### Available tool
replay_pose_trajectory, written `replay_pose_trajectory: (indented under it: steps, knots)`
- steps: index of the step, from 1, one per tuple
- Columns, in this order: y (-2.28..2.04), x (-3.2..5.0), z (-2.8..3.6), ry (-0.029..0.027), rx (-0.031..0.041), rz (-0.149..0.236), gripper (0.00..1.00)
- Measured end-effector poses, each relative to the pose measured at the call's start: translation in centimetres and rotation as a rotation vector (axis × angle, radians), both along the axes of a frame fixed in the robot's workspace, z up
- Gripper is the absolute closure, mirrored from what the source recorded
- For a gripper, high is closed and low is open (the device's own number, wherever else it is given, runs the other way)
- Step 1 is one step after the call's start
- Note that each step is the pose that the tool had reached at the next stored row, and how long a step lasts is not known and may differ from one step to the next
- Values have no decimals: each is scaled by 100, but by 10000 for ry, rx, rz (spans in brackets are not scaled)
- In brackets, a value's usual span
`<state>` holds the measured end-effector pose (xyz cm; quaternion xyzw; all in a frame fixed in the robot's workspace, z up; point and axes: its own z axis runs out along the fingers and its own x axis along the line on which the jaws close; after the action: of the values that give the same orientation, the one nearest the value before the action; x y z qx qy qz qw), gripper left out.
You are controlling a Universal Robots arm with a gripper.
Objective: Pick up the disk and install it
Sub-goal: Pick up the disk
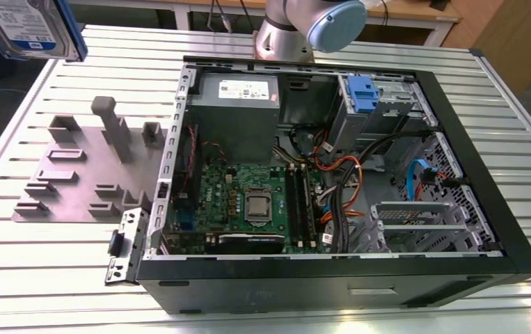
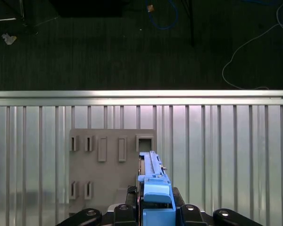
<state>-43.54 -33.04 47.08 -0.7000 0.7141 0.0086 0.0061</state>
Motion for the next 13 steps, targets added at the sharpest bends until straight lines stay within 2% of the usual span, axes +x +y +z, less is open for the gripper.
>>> replay_pose_trajectory:
  steps: [13]
  knots:
    - [0, 0, 133, -1, 0, 0, 64]
